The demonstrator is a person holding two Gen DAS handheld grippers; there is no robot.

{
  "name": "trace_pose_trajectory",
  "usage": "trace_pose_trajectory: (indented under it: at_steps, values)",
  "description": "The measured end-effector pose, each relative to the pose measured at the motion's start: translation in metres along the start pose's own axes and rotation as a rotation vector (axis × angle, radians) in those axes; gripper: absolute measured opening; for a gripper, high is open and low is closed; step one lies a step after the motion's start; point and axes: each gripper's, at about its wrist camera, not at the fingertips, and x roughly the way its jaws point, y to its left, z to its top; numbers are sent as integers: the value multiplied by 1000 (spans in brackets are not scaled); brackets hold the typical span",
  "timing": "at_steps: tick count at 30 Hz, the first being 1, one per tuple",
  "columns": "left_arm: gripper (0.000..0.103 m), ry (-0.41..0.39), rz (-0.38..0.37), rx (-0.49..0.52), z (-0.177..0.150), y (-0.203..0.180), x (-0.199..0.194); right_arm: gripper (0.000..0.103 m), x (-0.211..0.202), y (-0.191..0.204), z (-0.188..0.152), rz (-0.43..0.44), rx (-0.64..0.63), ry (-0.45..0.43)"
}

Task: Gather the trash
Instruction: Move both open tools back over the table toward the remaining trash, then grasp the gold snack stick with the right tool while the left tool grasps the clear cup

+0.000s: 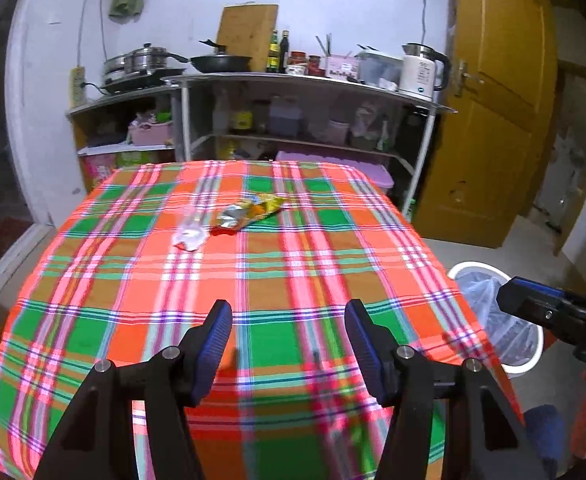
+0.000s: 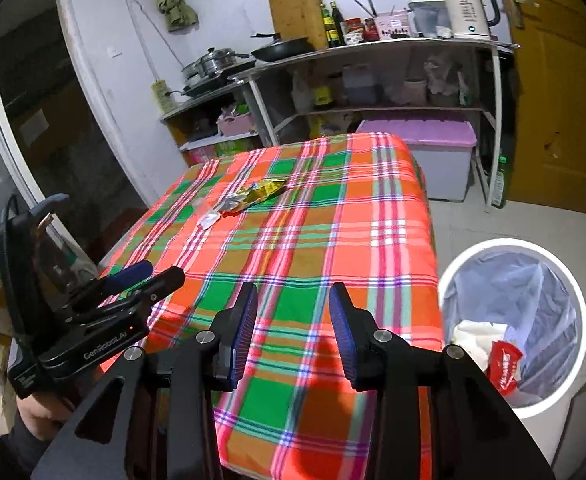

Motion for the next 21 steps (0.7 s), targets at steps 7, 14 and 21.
trace_pose_trajectory:
  at_steps: [7,14,21]
  values:
    - [58,-10,32,-30,4,26,2,38,25,21,10,23,-26,25]
    - [58,-18,40,-69,10,56,10,50,55,32,25,53,-18,54]
    - [58,-14,57,-114,21,91,27,50,106,33,47,76,43,105]
